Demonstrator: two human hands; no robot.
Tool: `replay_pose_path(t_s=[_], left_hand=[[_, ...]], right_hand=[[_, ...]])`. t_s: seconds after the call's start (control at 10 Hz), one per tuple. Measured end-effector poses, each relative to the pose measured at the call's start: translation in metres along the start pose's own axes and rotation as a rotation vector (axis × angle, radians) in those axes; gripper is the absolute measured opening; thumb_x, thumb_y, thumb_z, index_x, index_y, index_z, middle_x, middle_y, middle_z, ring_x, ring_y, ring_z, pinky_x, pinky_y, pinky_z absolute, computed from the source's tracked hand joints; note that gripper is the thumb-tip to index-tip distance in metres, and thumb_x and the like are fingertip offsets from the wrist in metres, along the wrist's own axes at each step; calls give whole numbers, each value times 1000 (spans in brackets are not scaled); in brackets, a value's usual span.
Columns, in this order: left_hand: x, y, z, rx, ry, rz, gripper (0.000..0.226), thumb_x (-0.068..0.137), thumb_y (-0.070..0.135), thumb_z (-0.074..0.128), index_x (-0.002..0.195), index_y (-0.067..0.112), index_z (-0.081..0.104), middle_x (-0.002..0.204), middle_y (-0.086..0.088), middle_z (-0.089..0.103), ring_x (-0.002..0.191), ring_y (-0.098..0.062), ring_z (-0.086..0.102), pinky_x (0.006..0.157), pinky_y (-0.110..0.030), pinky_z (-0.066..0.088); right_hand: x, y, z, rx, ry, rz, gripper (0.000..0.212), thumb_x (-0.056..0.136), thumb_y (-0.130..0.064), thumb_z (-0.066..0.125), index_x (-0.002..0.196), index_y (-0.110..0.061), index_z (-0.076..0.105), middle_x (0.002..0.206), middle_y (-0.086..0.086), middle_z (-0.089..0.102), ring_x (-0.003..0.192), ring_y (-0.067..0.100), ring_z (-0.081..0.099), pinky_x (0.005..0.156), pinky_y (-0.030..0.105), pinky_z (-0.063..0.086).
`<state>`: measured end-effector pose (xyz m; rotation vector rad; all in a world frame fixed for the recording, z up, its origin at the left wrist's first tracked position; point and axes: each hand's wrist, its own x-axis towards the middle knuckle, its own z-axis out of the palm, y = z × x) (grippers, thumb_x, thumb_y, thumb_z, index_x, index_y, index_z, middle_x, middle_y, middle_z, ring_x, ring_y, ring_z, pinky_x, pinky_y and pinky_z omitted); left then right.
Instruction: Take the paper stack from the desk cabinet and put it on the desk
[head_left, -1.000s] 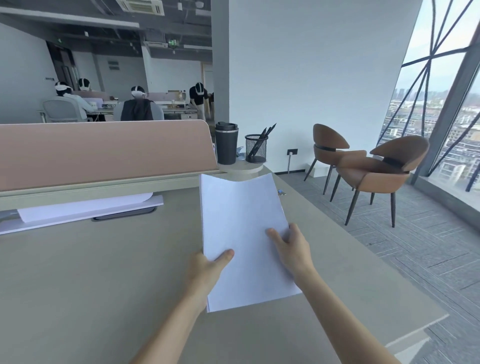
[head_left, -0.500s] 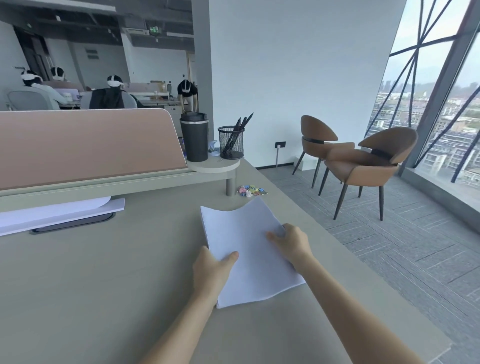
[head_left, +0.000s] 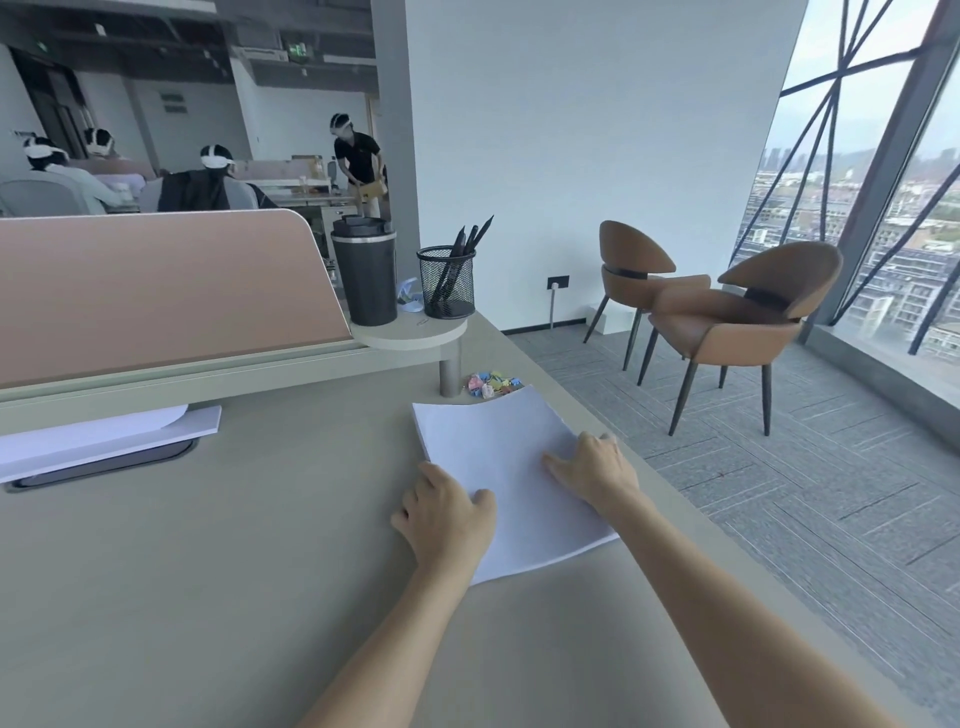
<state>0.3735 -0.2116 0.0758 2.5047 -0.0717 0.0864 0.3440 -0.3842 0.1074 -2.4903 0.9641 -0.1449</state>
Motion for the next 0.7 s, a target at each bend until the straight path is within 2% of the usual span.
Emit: replay_pose_path(t_s=[0.1,0.2,0.3,0.5,0.6,0.7], left_hand=[[2,3,4,76,23,19,80,87,40,50,150,-3,27,132,-12,55,121,-32,45,97,-43,32],[2,2,9,137,52,32,73,80,39,55,138,-5,46,115,-14,59,107,-34,50,85,-43,36],[3,-2,12,132,71,34,62,75,38,57,122,-3,57,106,-13,60,100,-34,52,81,-42,36],[3,-2,6,129,34,28,64,83,47,52,130,4,48,120,-7,57,115,-30,47,90,-41,35],[1,-3,0,104,18,62,70,85,52,51,138,8,41,127,-5,53,124,-29,43,96,-44,35],[-1,-6,-23,45,64,141,74,89,52,50,148,12,32,141,-6,45,142,-31,28,112,-50,26]], right_hand=[[5,0,3,-43,34,-22,60,90,-56,52,128,-10,53,135,13,49,122,34,58,94,42,47],[5,4,9,-218,125,-68,61,91,-61,45,127,-13,56,133,13,55,128,35,49,104,43,38],[5,7,13,-325,165,-77,65,91,-65,39,124,-15,62,131,12,55,125,34,45,103,44,34],[4,4,6,-333,165,-87,65,88,-67,42,122,-16,62,130,10,53,124,33,44,101,46,34],[-5,-1,0,-303,187,-130,63,89,-66,42,126,-18,56,132,11,53,125,33,45,101,46,34],[-30,-7,-13,-189,224,-183,63,92,-62,45,140,-21,47,136,11,51,128,34,44,103,45,34]])
